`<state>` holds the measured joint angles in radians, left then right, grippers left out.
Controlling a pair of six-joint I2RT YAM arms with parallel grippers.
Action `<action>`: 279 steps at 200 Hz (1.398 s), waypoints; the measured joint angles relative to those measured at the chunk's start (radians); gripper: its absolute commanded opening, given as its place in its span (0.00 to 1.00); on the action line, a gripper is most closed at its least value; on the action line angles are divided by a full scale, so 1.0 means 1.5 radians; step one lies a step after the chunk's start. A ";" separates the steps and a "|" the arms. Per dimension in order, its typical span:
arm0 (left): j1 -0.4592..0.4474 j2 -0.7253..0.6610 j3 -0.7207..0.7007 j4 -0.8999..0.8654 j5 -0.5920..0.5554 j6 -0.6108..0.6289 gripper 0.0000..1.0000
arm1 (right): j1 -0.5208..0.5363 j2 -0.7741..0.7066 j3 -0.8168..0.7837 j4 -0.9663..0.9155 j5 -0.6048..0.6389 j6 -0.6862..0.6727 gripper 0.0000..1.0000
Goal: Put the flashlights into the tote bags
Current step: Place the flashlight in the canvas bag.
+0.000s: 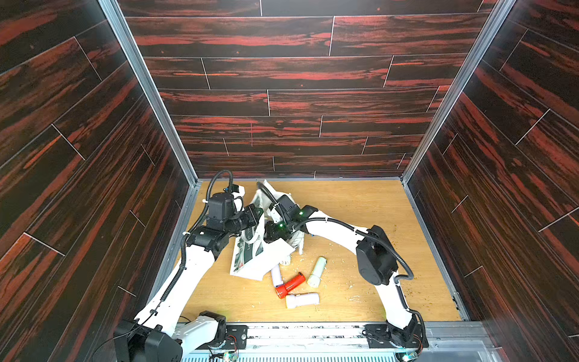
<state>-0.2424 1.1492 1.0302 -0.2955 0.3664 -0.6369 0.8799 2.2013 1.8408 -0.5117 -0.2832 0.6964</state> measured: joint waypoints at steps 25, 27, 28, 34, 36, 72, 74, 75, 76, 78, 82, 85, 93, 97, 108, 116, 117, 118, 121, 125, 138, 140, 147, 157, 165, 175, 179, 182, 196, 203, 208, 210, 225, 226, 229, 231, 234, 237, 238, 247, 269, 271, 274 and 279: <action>0.000 0.001 0.000 0.000 0.000 0.000 0.00 | 0.000 0.016 -0.004 0.000 -0.001 0.005 0.00; 0.000 0.001 0.000 0.000 0.000 0.000 0.00 | 0.000 0.017 -0.004 0.000 -0.002 0.005 0.00; 0.000 0.001 0.000 0.000 0.000 0.000 0.00 | 0.000 0.018 -0.005 0.000 -0.002 0.005 0.00; 0.000 0.001 0.000 0.000 0.000 0.000 0.00 | 0.000 0.019 -0.008 -0.001 -0.002 0.006 0.00; 0.000 0.001 0.000 0.000 0.000 0.000 0.00 | 0.000 0.020 -0.009 -0.002 -0.002 0.007 0.00; 0.000 0.001 0.000 -0.002 0.000 0.000 0.00 | 0.000 0.033 -0.011 -0.005 -0.004 0.009 0.05; 0.000 0.001 0.000 -0.002 0.000 0.000 0.00 | 0.000 0.033 -0.011 -0.005 -0.004 0.009 0.06; 0.000 0.001 0.000 -0.002 0.000 0.000 0.00 | 0.000 0.033 -0.011 -0.005 -0.004 0.009 0.06; 0.000 0.001 0.000 -0.002 0.000 0.000 0.00 | 0.000 0.033 -0.011 -0.005 -0.004 0.009 0.06; 0.000 0.001 0.000 -0.002 0.000 0.000 0.00 | 0.000 0.034 -0.011 -0.005 -0.004 0.009 0.07; 0.000 0.001 0.000 -0.002 -0.001 0.000 0.00 | 0.000 0.034 -0.011 -0.005 -0.004 0.009 0.09; 0.000 0.001 0.000 -0.002 -0.001 0.000 0.00 | 0.000 0.034 -0.011 -0.005 -0.004 0.009 0.10; 0.000 0.001 0.000 -0.002 -0.001 0.000 0.00 | 0.000 0.035 -0.011 -0.005 -0.004 0.010 0.14; 0.000 0.001 0.000 -0.002 -0.001 0.000 0.00 | 0.000 0.035 -0.011 -0.005 -0.004 0.010 0.16; 0.000 0.001 0.000 -0.002 -0.001 0.000 0.00 | 0.000 0.035 -0.011 -0.005 -0.003 0.010 0.23; 0.000 0.001 0.000 -0.002 0.000 0.000 0.00 | 0.000 0.035 -0.011 -0.005 -0.003 0.012 0.28; 0.000 0.001 0.000 -0.002 0.000 0.000 0.00 | -0.001 0.035 -0.011 -0.005 -0.003 0.012 0.29; 0.000 0.001 0.000 -0.002 0.000 0.000 0.00 | 0.000 0.035 -0.011 -0.005 -0.003 0.012 0.29; 0.000 0.001 0.000 -0.002 0.000 0.000 0.00 | 0.000 0.035 -0.011 -0.005 -0.003 0.012 0.31; 0.000 0.001 0.000 -0.002 0.000 0.000 0.00 | 0.000 0.035 -0.011 -0.005 -0.003 0.012 0.33; 0.000 0.001 0.000 -0.002 -0.001 0.000 0.00 | 0.000 0.035 -0.011 -0.005 -0.003 0.012 0.38; 0.000 0.001 0.000 -0.002 -0.001 0.000 0.00 | 0.000 0.035 -0.011 -0.005 -0.003 0.012 0.39; 0.000 0.001 0.000 -0.002 -0.001 0.001 0.00 | 0.000 0.035 -0.011 -0.005 -0.003 0.013 0.42; 0.000 0.001 0.000 -0.002 -0.001 0.001 0.00 | 0.000 0.035 -0.011 -0.005 -0.003 0.014 0.43; 0.000 0.001 0.000 -0.002 -0.002 0.001 0.00 | 0.000 0.035 -0.011 -0.005 -0.003 0.014 0.44; 0.000 0.001 0.000 -0.002 -0.002 0.001 0.00 | 0.000 0.035 -0.011 -0.005 -0.003 0.015 0.47; 0.000 0.001 0.000 -0.002 -0.002 0.001 0.00 | 0.000 0.035 -0.011 -0.005 -0.003 0.014 0.48; 0.000 0.001 0.000 -0.002 -0.003 0.001 0.00 | 0.000 0.035 -0.011 -0.006 -0.003 0.015 0.49; 0.000 0.001 0.000 -0.002 -0.003 0.001 0.00 | 0.000 0.035 -0.011 -0.007 -0.003 0.015 0.54; 0.000 0.001 0.000 -0.002 -0.003 0.001 0.00 | 0.000 0.035 -0.011 -0.008 -0.003 0.014 0.55; 0.000 0.001 0.000 -0.002 -0.004 0.001 0.00 | 0.000 0.035 -0.011 -0.007 -0.003 0.014 0.57; 0.000 0.001 0.000 -0.002 -0.004 0.001 0.00 | 0.000 0.035 -0.011 -0.007 -0.003 0.014 0.58; 0.000 0.001 0.000 -0.002 -0.005 0.001 0.00 | 0.000 0.035 -0.011 -0.007 -0.003 0.012 0.63; 0.000 0.001 0.000 -0.002 -0.005 0.001 0.00 | 0.000 0.035 -0.011 -0.007 -0.002 0.012 0.63; 0.000 0.001 0.000 -0.002 -0.005 0.001 0.00 | 0.000 0.035 -0.011 -0.007 -0.002 0.014 0.65; 0.000 0.001 0.000 -0.002 -0.005 0.001 0.00 | 0.000 0.035 -0.011 -0.006 -0.002 0.012 0.66; 0.000 0.001 0.000 -0.002 -0.005 0.001 0.00 | 0.000 0.035 -0.011 -0.006 -0.002 0.012 0.68; 0.000 0.001 0.000 -0.002 -0.005 0.001 0.00 | 0.000 0.035 -0.011 -0.006 -0.002 0.013 0.69; 0.000 0.001 0.000 -0.002 -0.005 0.001 0.00 | 0.000 0.035 -0.011 -0.005 -0.002 0.012 0.69; 0.000 0.001 0.000 -0.002 -0.005 0.001 0.00 | 0.000 0.035 -0.011 -0.003 -0.001 0.011 0.74; 0.000 0.001 0.000 -0.003 -0.006 0.004 0.00 | 0.000 0.032 -0.019 0.010 0.002 0.013 0.82; 0.000 0.001 0.000 -0.003 -0.006 0.005 0.00 | 0.000 0.032 -0.021 0.012 0.002 0.012 0.82; 0.000 0.001 0.000 -0.004 -0.006 0.005 0.00 | 0.000 0.032 -0.022 0.014 0.002 0.013 0.83; 0.000 0.001 0.000 -0.005 -0.007 0.006 0.00 | 0.000 0.031 -0.025 0.018 0.002 0.012 0.83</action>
<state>-0.2424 1.1511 1.0302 -0.3023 0.3565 -0.6281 0.8803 2.2478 1.8030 -0.4843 -0.2798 0.7143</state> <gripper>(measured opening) 0.054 0.817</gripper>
